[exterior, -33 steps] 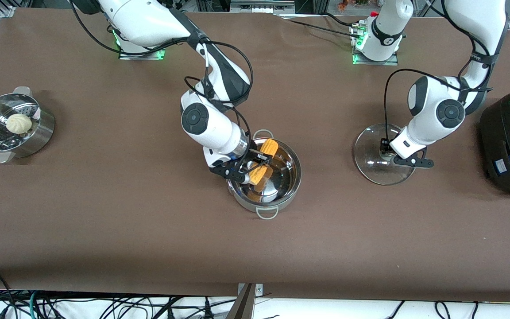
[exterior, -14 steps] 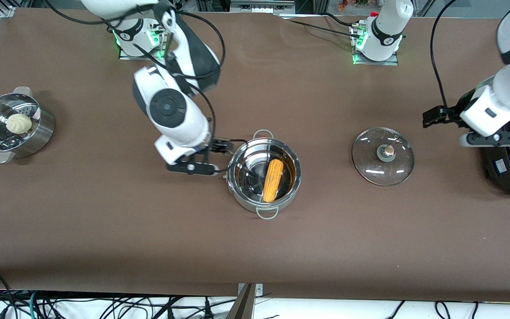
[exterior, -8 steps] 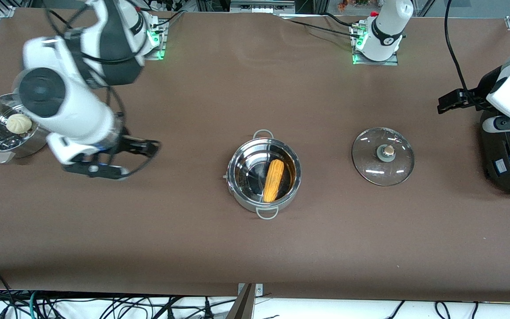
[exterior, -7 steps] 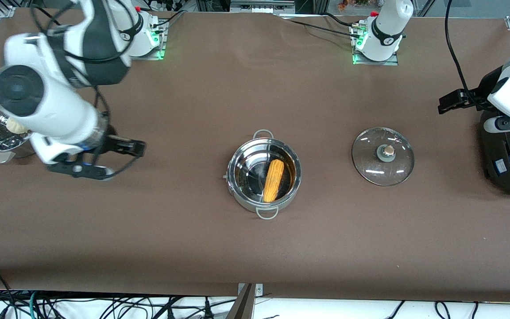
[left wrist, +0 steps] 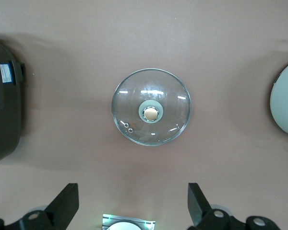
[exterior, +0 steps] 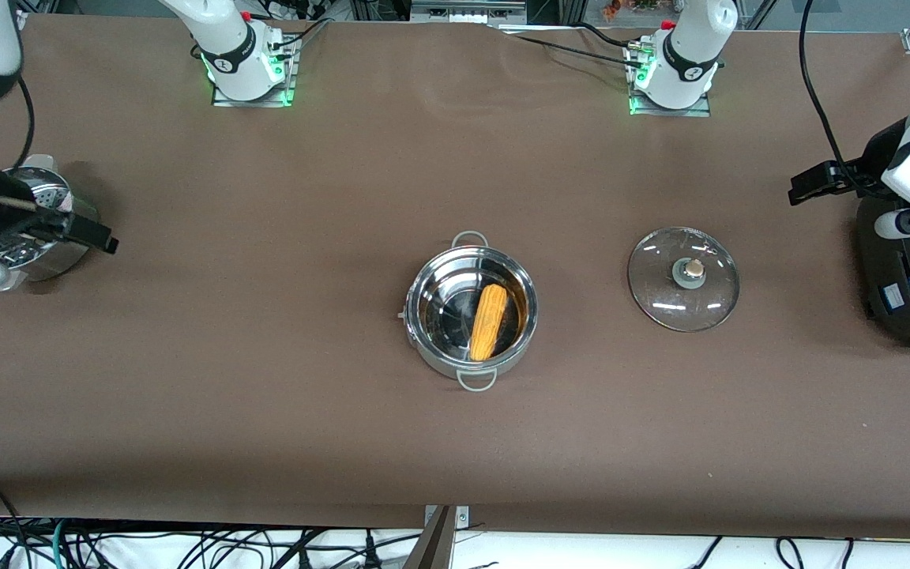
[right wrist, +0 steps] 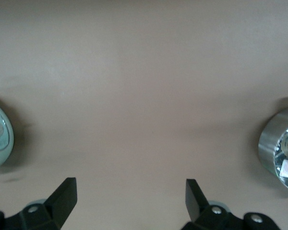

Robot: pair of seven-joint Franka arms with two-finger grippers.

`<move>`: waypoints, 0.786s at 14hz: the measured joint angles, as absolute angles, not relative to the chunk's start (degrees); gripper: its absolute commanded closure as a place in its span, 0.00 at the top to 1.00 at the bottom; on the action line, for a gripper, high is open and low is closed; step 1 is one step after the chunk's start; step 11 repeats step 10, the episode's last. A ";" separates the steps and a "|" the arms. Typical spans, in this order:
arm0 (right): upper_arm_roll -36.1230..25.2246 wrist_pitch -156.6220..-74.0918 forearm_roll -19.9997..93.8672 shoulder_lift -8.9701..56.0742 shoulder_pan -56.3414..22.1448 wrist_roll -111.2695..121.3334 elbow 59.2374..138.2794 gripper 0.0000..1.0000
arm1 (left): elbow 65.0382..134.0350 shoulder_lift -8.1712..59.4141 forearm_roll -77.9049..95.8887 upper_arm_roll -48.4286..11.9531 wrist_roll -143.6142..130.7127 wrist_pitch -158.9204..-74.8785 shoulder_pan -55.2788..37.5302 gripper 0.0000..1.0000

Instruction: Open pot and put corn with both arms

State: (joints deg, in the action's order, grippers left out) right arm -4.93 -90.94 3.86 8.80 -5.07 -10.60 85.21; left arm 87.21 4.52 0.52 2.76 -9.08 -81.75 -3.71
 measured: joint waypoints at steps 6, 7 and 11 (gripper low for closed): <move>-2.01 -98.27 0.91 -2.14 -2.73 -0.74 100.74 1.00 | 86.78 4.31 0.56 2.73 -9.09 -80.70 -2.70 1.00; -1.10 -98.28 0.66 -2.05 -1.92 -0.68 100.72 1.00 | 86.72 4.27 0.56 2.67 -9.09 -80.69 -2.62 1.00; -0.50 -98.32 0.49 -2.00 -1.22 -0.62 100.66 1.00 | 86.39 3.17 0.57 2.67 -9.08 -80.62 -2.09 1.00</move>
